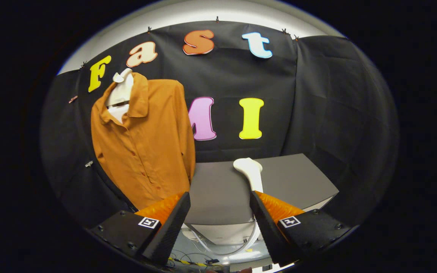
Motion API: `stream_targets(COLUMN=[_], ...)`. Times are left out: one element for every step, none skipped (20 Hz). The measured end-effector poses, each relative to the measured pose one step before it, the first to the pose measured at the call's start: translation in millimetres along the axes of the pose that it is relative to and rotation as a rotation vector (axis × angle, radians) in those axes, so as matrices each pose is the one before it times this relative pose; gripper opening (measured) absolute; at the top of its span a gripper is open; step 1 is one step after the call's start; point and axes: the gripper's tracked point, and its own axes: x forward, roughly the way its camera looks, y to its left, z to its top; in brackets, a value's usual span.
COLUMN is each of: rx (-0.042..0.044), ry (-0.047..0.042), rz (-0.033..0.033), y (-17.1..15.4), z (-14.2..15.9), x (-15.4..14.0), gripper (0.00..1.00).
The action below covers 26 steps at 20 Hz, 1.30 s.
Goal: Iron the clothes twice with a garment steamer, once on the left side and once on the right side.
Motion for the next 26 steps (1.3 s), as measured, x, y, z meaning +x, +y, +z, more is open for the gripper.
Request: stream_targets(rx=[0.00258, 0.00322, 0.00192, 0.00610, 0.00775, 0.00894, 0.01228, 0.01543, 0.01908, 0.01726, 0.01008, 0.00577, 0.00283, -0.00162, -0.00481, 0.00922, 0.00089, -0.00242, -0.00325, -0.00386, -0.01321, 0.01090, -0.00036, -0.00228, -0.00641, 0.00188], ry=[0.04501, 0.03570, 0.04371, 0.02973, 0.03678, 0.03627, 0.02975, 0.03257, 0.02423, 0.02768, 0.02529, 0.02647, 0.02919, 0.02302, 0.01879, 0.01938, -0.01601, 0.01464, -0.02156, -0.01674, -0.02296, -0.01295, -0.02058, -0.02835, -0.02610, -0.03178], rz=[0.00129, 0.00893, -0.00929, 0.00144, -0.00498, -0.00167, 0.00069, 0.00082, 0.01625, 0.01898, 0.00085, 0.00491, -0.00295, -0.00394, -0.00780, -0.00704, 0.00759, 0.01250, -0.00290, 0.01014, 0.01096, 0.00684, -0.00333, -0.01627, -0.00703, -0.00225], y=[-12.31, -9.65, -13.88, -11.40, -10.86, -10.00, -7.65, -5.93, -1.53, -0.22, -4.54, -0.73, -1.91, -2.53, -4.68, -2.69, 0.71, 1.58, -1.67, 2.80, 0.51, 1.73, -0.46, -2.42, 0.37, 3.07], z=[-6.19, -4.07, -5.71, -2.02, -5.55, -2.72, -2.58, -3.84, -3.54, -3.99, -3.95, -3.43, -4.77, -3.91, -3.48, -3.98, 1.08, 0.03, 6.28, -4.74, 7.87, -3.90, 2.36, 2.58, 2.25, 3.14], x=[16.84, 15.92, 15.87, 17.57, 18.54, 16.31, 13.66, 12.12, 10.56, 8.27, 12.47, 7.88, 7.03, 9.76, 6.46, 3.10, 2.06, -6.59, -0.07, 5.71, -6.47, 0.13, -4.19, -4.18, -7.66, -6.85], gripper=[0.99, 0.99, 0.99, 0.99, 0.99, 0.99, 0.99, 0.99, 0.99, 0.99, 0.95, 0.84, 0.82, 0.82, 0.83, 0.73, 0.63, 0.53, 0.43, 0.38, 0.32, 0.29, 0.26, 0.26, 0.26, 0.26])
